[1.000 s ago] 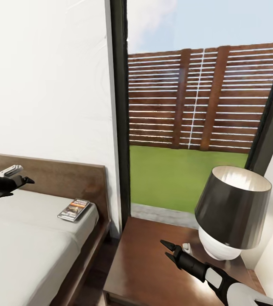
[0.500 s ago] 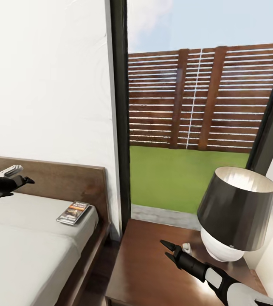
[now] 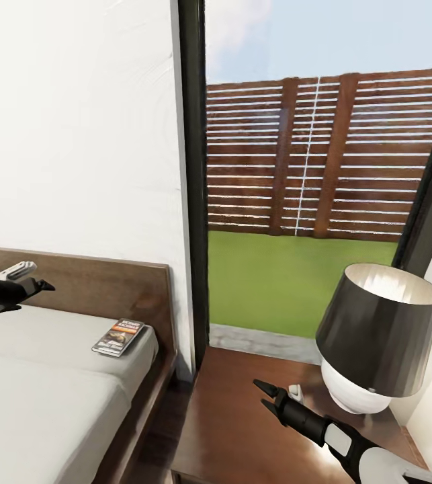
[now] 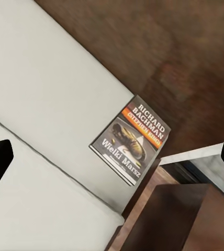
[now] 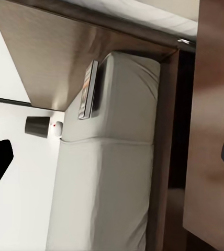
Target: In the bedroom, move the book from the bed onto either nightstand, and place the two sandals side by side next to the bed.
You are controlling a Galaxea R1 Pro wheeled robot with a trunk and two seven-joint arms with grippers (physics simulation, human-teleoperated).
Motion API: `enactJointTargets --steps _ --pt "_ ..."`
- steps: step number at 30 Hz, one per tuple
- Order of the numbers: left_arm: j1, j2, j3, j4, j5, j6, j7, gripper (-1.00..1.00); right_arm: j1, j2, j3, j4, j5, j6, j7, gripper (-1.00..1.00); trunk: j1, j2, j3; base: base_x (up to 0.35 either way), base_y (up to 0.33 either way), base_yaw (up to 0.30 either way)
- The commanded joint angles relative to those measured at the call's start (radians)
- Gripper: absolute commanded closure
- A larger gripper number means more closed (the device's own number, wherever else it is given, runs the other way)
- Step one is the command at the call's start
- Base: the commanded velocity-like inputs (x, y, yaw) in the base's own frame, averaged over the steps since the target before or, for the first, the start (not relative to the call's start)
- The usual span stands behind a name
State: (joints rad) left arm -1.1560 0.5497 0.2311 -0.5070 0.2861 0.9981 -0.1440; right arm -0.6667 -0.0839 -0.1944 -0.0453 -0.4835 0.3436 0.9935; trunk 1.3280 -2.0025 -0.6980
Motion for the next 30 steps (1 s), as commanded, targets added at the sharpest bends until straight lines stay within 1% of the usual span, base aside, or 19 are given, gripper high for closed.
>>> enactJointTargets --steps 1,30 --pt "-0.001 0.000 0.005 0.000 -0.010 0.004 -0.009 -1.00 -0.001 0.000 -0.008 0.000 0.003 0.009 0.002 -1.00 0.000 0.000 -0.001 0.001 0.007 -0.001" --pt "-0.001 -0.001 0.005 0.008 -0.016 0.000 -0.008 -1.00 -0.001 0.001 -0.007 0.001 0.004 0.009 0.002 -1.00 0.000 0.000 -0.001 0.000 0.001 -0.005"
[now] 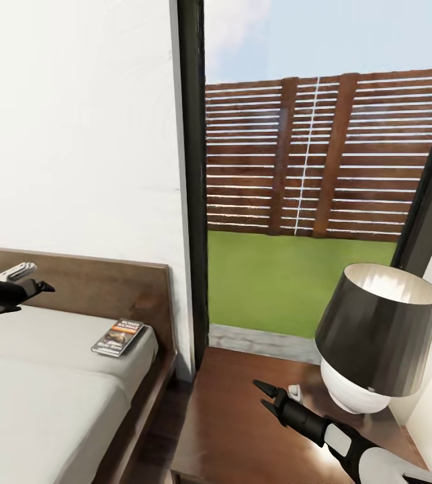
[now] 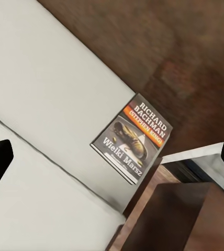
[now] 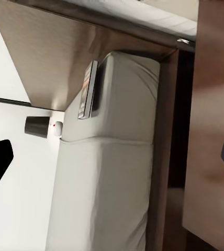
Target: In the bedroom, move the book from the bed onto either nightstand, and place the two sandals side by side next to the bed.
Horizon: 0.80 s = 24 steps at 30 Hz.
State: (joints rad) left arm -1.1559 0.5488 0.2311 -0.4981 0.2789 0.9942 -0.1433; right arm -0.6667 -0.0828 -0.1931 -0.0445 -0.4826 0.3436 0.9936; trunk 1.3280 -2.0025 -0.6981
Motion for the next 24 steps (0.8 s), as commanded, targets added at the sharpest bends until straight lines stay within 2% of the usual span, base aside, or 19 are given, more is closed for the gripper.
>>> enactJointTargets --steps 1,14,24 --pt "-0.001 -0.001 0.005 0.000 -0.009 0.004 -0.009 -1.00 -0.001 0.000 -0.008 0.000 0.003 0.009 0.002 -1.00 0.000 -0.001 -0.001 0.000 0.000 -0.099" --pt "-0.001 -0.001 0.004 0.002 -0.007 0.004 -0.010 -1.00 -0.001 0.000 -0.008 0.000 0.002 0.009 0.002 -1.00 0.000 -0.001 -0.006 0.000 0.000 -0.153" --pt "-0.001 -0.001 0.004 0.005 -0.007 0.004 -0.010 -1.00 -0.001 0.000 -0.007 0.000 0.002 0.009 0.002 -1.00 0.000 -0.001 -0.010 0.000 0.000 -0.041"
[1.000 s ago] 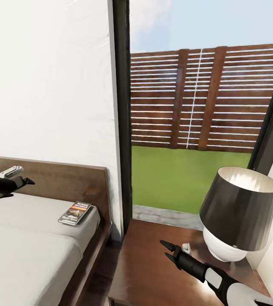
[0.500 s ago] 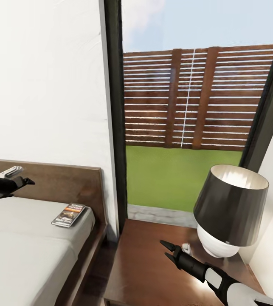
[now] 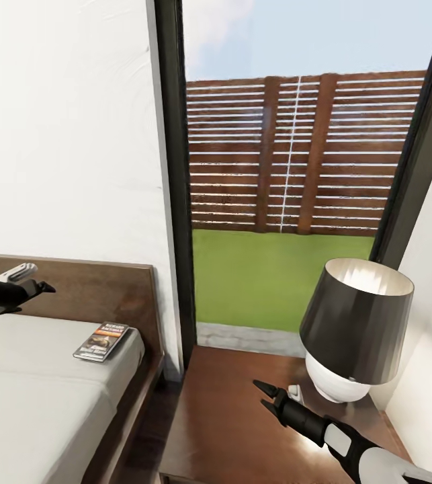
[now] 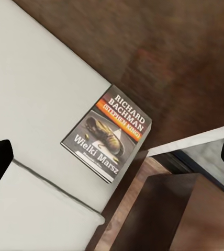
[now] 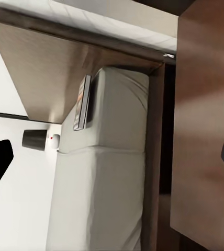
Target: In the bedroom, move the book from the bed onto either nightstand, and place the two sandals side by side next to the bed.
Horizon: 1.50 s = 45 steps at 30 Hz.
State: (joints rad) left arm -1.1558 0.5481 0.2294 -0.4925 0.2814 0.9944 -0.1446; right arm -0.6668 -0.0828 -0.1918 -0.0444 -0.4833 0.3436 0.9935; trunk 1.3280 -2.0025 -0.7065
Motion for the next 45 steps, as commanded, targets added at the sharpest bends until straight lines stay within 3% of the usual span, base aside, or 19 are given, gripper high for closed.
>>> enactJointTargets --steps 1,45 --pt "-0.001 -0.001 0.005 0.000 -0.010 0.004 -0.009 -1.00 -0.001 0.000 -0.008 0.000 0.003 0.009 0.002 -1.00 0.000 0.000 -0.001 0.000 0.000 -0.010" --pt "-0.001 0.000 0.005 0.038 -0.011 0.003 -0.007 -1.00 -0.001 0.009 -0.003 0.000 0.002 0.011 0.002 -1.00 0.000 0.000 -0.002 0.000 0.000 -0.001"
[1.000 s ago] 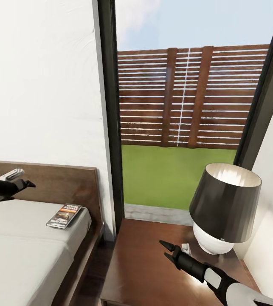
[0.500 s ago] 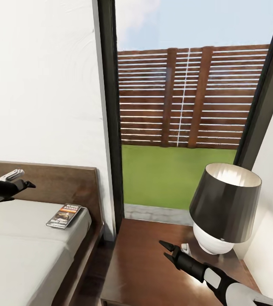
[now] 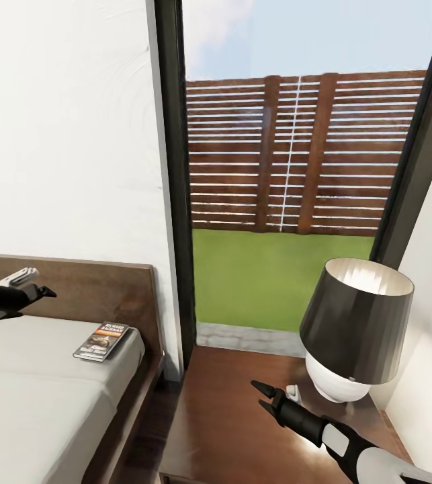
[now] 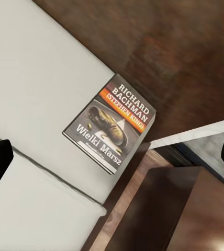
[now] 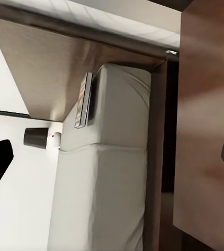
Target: In the bedroom, move the book from the bed onto either nightstand, and place the two sandals side by side next to the bed.
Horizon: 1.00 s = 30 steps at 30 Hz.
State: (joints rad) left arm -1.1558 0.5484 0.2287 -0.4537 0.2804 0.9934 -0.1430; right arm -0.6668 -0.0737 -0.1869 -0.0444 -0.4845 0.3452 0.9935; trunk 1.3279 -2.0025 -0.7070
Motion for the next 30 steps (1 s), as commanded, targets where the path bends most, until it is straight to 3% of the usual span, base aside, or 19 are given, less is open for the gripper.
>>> enactJointTargets --steps 1,14,30 --pt "-0.001 -0.001 0.006 0.000 -0.011 0.004 -0.009 -1.00 -0.001 0.001 -0.008 0.000 0.003 0.009 0.002 -1.00 0.000 0.000 -0.001 0.000 0.000 0.000" --pt "-0.001 0.001 0.006 0.000 -0.012 0.005 -0.009 -1.00 -0.001 0.006 -0.009 0.000 0.003 0.009 0.002 -1.00 0.000 0.000 -0.001 0.015 0.000 0.000" --pt "-0.001 0.002 0.006 0.000 -0.013 0.004 -0.009 -1.00 -0.001 0.007 -0.008 0.000 0.003 0.009 0.002 -1.00 0.000 0.000 -0.001 0.109 0.031 0.000"
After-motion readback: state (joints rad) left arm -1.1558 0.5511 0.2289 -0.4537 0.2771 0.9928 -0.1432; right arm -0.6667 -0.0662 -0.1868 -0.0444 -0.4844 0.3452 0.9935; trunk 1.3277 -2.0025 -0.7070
